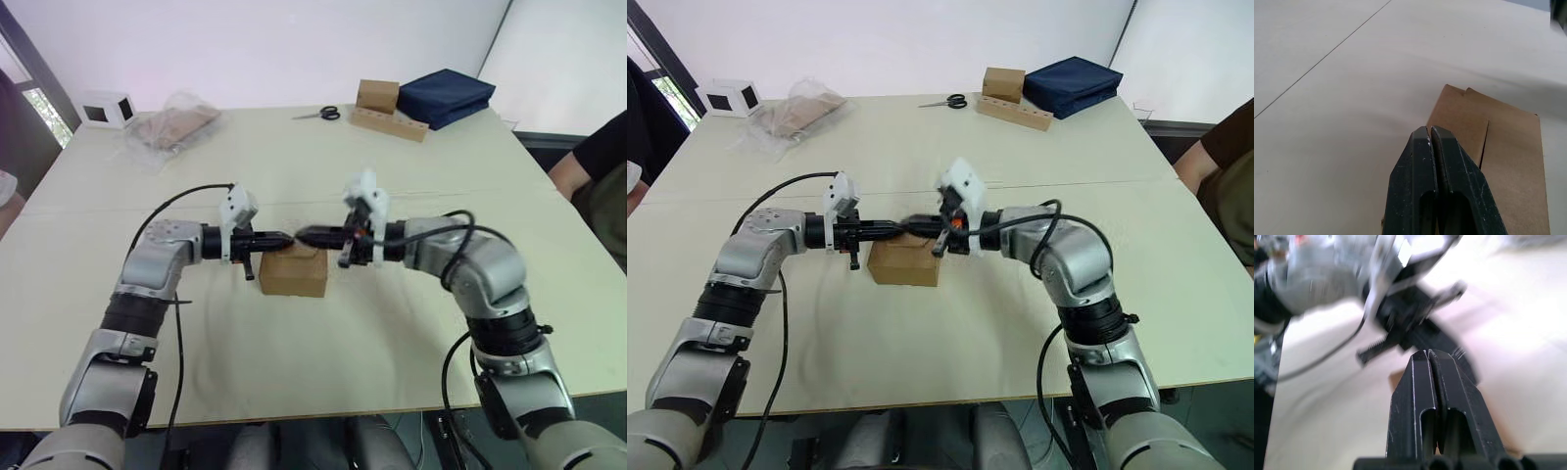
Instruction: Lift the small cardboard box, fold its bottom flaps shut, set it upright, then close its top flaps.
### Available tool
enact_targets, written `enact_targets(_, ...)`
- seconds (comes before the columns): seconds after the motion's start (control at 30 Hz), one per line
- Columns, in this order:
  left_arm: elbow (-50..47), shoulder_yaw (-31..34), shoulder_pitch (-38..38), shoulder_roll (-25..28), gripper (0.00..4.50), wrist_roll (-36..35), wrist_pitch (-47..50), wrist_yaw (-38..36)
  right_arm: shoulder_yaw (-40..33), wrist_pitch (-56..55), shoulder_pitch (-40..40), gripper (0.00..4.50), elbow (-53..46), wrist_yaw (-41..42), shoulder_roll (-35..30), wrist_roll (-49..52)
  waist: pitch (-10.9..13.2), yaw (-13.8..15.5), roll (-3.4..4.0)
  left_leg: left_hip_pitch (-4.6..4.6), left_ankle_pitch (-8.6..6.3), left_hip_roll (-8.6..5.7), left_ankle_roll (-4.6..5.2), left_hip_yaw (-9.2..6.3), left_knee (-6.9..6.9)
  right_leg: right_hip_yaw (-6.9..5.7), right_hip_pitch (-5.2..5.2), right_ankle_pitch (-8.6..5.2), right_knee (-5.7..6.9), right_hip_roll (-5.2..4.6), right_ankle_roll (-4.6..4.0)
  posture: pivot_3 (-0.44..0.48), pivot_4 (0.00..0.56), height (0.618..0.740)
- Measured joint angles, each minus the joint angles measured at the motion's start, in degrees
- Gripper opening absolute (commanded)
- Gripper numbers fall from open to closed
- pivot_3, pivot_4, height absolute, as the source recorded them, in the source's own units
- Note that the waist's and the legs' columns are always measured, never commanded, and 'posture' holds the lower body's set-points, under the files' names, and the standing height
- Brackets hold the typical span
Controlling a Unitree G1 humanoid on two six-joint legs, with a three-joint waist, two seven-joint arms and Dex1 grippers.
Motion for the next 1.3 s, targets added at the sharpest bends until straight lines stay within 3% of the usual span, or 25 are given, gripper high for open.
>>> enact_targets(0.23, -3.77, 0.43, 1.42, 0.49, 0.05, -1.36, 2.22, 0.26, 7.04, -1.97, 4.01, 0.00, 3.15, -0.49, 0.43, -3.68, 0.00, -0.07, 0.00, -0.01, 0.00, 0.00, 0.00, 0.01, 0.00, 0.01, -0.02, 0.00, -0.01, -0.01, 0.00, 0.000, 0.150, 0.740)
enact_targets(0.53, -14.97, 0.80, 10.57, 3.67, 0.05, -3.44, 6.08, 1.98, 10.66, -7.11, 5.00, 0.00, 5.84, -0.59, 0.64, -8.59, -0.02, 0.08, 0.00, 0.05, 0.00, 0.01, -0.01, 0.00, 0.01, 0.01, 0.06, 0.00, 0.01, -0.01, 0.00, 0.000, 0.150, 0.740)
enact_targets(0.87, -14.38, 0.84, 10.40, 2.59, 0.05, -3.78, 5.97, 5.18, 7.03, -5.42, 3.59, 0.00, 7.53, -0.49, 1.54, -6.43, -0.02, 0.09, 0.00, 0.07, 0.00, 0.01, 0.00, 0.00, 0.01, 0.00, 0.08, 0.00, 0.02, -0.01, 0.00, 0.000, 0.150, 0.740)
enact_targets(1.3, -13.47, 2.00, 9.10, 2.31, 0.05, -5.96, 9.04, 7.26, 10.78, -9.99, 3.20, 0.00, 10.85, 1.46, 0.65, -11.10, -0.02, 0.00, 0.00, 0.07, 0.00, 0.01, -0.01, 0.00, 0.00, 0.00, 0.07, 0.00, 0.01, 0.00, 0.00, 0.000, 0.150, 0.740)
